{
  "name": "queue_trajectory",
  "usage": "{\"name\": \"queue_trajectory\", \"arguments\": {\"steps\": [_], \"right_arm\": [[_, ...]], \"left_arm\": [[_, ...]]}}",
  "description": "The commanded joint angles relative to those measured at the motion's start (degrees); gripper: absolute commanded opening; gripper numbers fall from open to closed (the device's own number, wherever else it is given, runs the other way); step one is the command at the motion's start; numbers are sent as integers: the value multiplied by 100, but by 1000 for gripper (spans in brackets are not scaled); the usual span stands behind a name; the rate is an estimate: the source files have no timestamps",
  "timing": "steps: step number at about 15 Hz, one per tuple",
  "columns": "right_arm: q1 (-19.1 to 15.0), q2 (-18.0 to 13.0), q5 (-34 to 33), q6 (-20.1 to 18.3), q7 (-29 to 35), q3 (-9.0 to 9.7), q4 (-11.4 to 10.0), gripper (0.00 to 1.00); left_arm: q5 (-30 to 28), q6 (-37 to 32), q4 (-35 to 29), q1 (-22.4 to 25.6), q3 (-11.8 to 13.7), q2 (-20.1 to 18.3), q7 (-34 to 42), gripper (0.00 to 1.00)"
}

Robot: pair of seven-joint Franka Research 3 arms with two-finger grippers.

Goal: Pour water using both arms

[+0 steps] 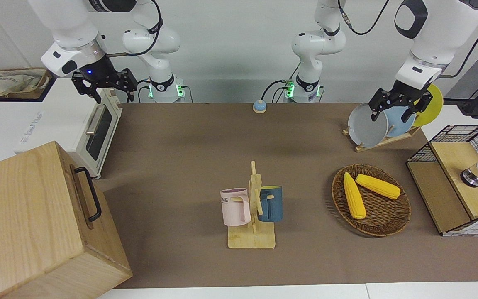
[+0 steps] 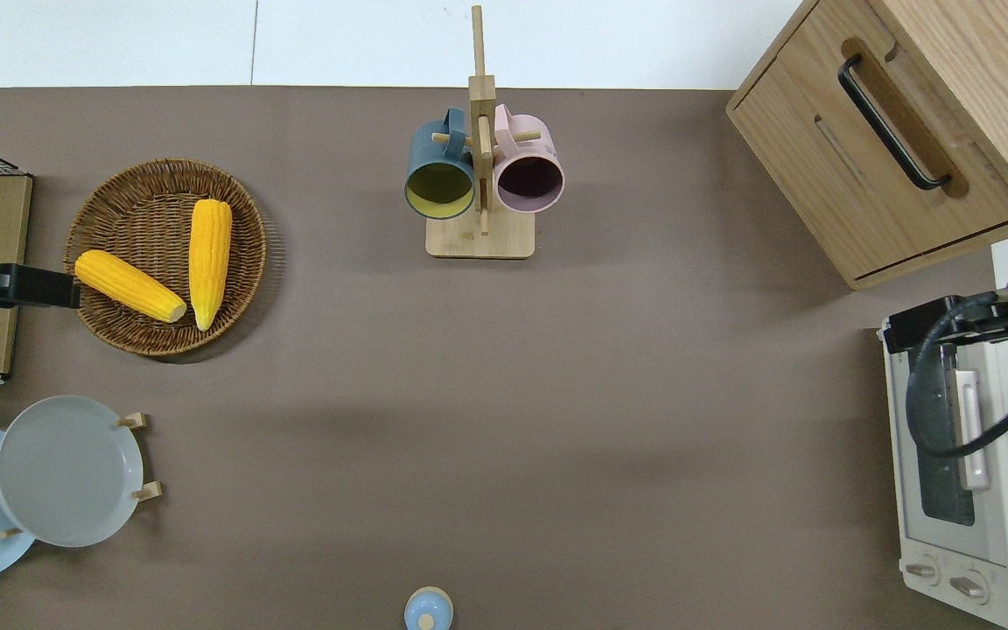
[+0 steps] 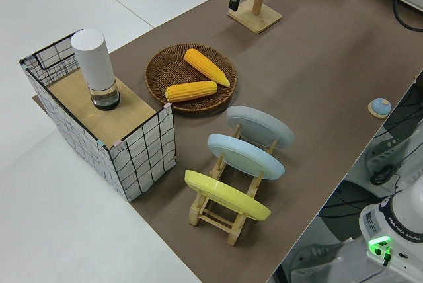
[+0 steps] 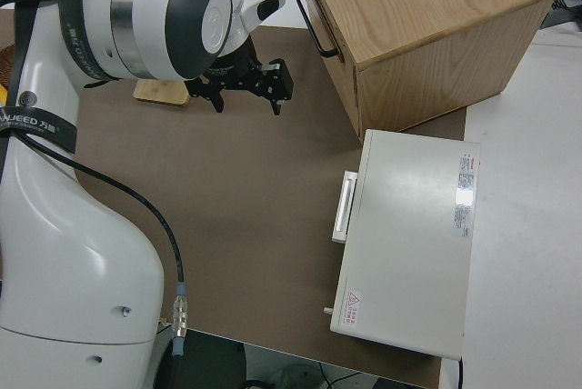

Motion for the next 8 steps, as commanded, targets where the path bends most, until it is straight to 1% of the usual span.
{"name": "queue_trajectory", "arguments": {"steps": [1, 8], "right_arm": [[-27, -39, 20, 16, -96, -1, -8, 992], [-19, -48, 29, 17, -78, -1, -8, 992]], "left_arm": [[105, 65, -48, 18, -30, -24, -34, 1000], [105, 65, -48, 18, -30, -15, 2, 1000]]}}
